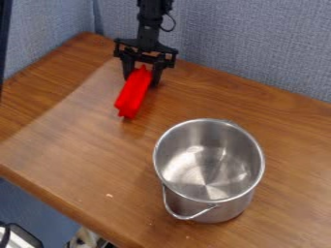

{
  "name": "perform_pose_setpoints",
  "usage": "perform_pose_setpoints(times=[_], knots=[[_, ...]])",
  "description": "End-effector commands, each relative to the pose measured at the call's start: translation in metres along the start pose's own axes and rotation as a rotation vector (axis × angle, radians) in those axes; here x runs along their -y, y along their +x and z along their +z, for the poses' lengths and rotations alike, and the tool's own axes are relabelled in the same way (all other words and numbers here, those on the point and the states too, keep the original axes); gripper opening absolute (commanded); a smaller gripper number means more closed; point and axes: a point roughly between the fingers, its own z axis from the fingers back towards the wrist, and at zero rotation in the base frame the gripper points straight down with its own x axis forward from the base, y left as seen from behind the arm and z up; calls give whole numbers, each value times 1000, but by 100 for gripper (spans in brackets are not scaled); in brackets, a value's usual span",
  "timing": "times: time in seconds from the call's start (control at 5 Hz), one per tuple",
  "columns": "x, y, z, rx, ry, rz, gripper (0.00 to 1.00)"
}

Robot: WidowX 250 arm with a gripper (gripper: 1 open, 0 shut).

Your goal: Put the red object in the metal pot

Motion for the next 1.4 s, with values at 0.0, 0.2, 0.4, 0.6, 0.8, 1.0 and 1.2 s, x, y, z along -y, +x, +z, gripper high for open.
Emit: perform_pose_setpoints(times=[0.0, 0.2, 0.4, 0.6, 0.8, 1.0, 1.2], knots=[[-11, -2, 42, 81, -7, 53, 0], [-10, -3, 45, 80, -5, 60, 0], [-8, -4, 48, 79, -5, 66, 0], [-12, -6, 45, 85, -2, 22, 0], [-16, -9, 42, 92, 2, -22, 0], [-18, -14, 44, 85, 1, 22, 0], [-19, -25, 63, 99, -24, 73, 0]])
